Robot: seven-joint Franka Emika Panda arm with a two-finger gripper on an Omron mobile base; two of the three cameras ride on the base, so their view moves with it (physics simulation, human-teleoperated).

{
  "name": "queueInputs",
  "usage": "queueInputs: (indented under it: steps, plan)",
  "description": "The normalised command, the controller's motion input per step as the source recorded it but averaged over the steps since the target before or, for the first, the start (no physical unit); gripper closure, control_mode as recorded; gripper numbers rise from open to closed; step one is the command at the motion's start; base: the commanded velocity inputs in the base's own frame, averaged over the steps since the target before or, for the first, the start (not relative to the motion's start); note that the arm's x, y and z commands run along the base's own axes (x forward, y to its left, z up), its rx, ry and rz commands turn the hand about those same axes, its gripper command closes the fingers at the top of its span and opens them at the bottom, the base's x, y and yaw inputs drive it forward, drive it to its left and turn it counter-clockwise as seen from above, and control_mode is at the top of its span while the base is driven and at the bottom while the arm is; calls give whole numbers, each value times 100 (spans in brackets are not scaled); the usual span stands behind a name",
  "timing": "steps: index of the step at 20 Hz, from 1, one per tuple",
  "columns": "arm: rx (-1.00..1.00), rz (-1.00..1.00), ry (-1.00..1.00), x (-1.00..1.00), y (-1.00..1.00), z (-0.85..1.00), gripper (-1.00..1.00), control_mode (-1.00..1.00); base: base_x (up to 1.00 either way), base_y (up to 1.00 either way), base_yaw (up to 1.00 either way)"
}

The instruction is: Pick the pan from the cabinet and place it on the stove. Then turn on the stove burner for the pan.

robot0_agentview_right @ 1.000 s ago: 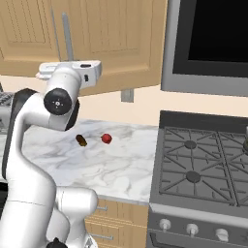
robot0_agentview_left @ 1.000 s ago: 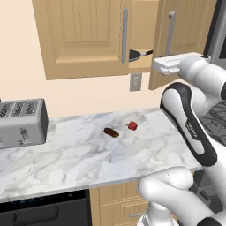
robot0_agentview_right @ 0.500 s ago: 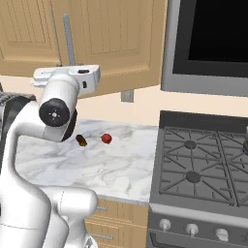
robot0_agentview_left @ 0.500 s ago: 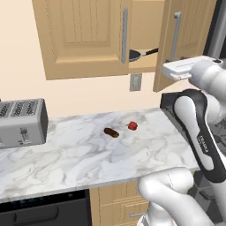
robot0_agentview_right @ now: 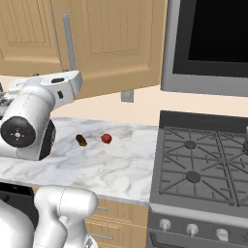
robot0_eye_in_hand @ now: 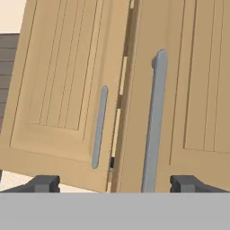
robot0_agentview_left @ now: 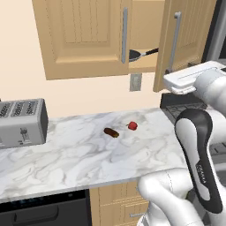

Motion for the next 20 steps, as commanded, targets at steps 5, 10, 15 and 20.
queueInputs:
  steps: [5, 10, 15, 20]
  plan:
    - [-19, -16, 1, -29, 77, 10, -100, -100, 0, 0, 0]
    - [-26, -26, 4, -8, 78, 1, -100, -100, 0, 0, 0]
    - [-29, -33, 7, 11, 54, 0, -100, -100, 0, 0, 0]
    - [-27, -33, 8, 36, 30, 0, -100, -100, 0, 0, 0]
